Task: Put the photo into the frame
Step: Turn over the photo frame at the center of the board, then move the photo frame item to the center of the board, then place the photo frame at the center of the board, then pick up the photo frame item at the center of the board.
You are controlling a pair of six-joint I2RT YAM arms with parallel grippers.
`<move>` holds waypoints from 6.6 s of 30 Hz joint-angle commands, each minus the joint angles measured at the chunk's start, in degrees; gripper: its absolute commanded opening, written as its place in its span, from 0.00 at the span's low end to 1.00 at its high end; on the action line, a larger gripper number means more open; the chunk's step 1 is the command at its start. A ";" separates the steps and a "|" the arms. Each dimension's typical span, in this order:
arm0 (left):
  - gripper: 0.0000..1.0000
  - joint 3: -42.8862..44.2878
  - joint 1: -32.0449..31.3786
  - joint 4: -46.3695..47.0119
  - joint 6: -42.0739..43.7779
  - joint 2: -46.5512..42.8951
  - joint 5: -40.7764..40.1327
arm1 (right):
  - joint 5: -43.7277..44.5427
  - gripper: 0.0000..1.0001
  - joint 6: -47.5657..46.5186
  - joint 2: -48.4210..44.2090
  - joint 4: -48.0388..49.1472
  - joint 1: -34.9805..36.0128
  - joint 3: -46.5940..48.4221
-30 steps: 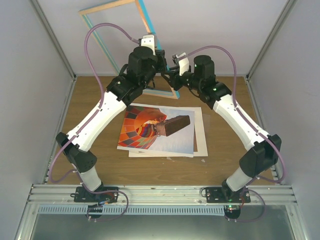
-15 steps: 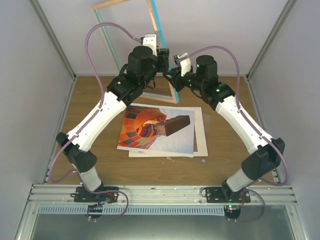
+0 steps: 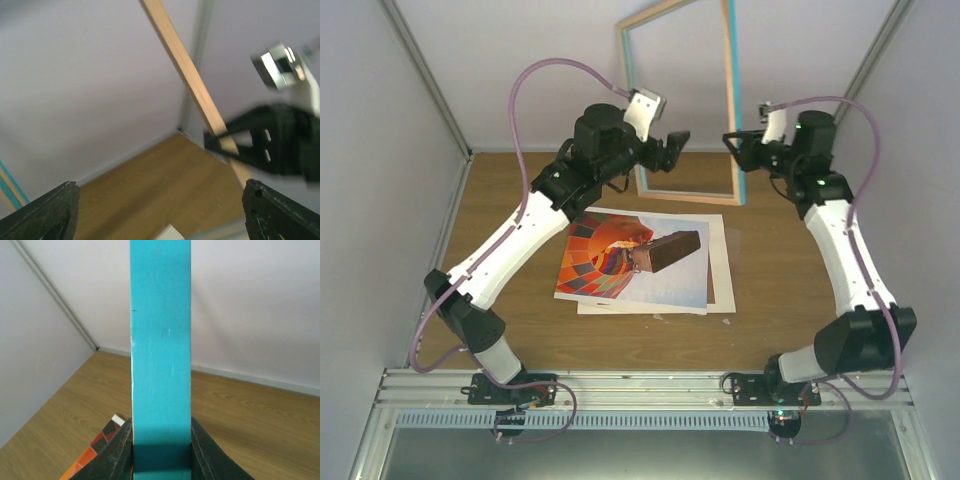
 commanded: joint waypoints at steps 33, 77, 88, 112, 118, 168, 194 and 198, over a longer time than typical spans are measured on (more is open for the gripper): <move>0.80 9.68 -22.72 -3.11 34.51 43.48 8.61 | 4.67 0.01 -5.16 -26.89 -11.00 -40.05 -2.07; 0.71 -24.30 -11.43 0.82 47.10 31.21 -7.47 | -10.86 0.01 -5.33 -23.07 -13.22 -40.05 -17.64; 0.69 -27.07 -4.76 0.66 48.31 27.19 -6.09 | -17.18 0.01 -1.90 -20.70 -9.50 -40.08 -26.97; 0.99 -38.29 -15.20 -7.70 54.64 8.70 12.71 | -18.15 0.00 -12.64 -8.75 -13.40 -45.14 -29.21; 0.99 -43.20 -15.81 -3.74 56.07 9.17 8.63 | -17.49 0.01 -13.63 -8.22 -13.80 -45.14 -29.55; 0.95 -30.51 16.12 4.03 53.35 20.00 -3.59 | -27.78 0.02 2.13 10.68 5.91 -29.04 -43.94; 0.97 -30.01 35.82 -14.18 40.55 5.79 22.82 | -17.40 1.00 0.28 -4.05 2.02 -23.49 -42.10; 0.96 -32.35 43.05 -15.61 44.04 4.47 22.40 | -16.81 0.98 -0.95 -2.05 3.83 -11.56 -35.85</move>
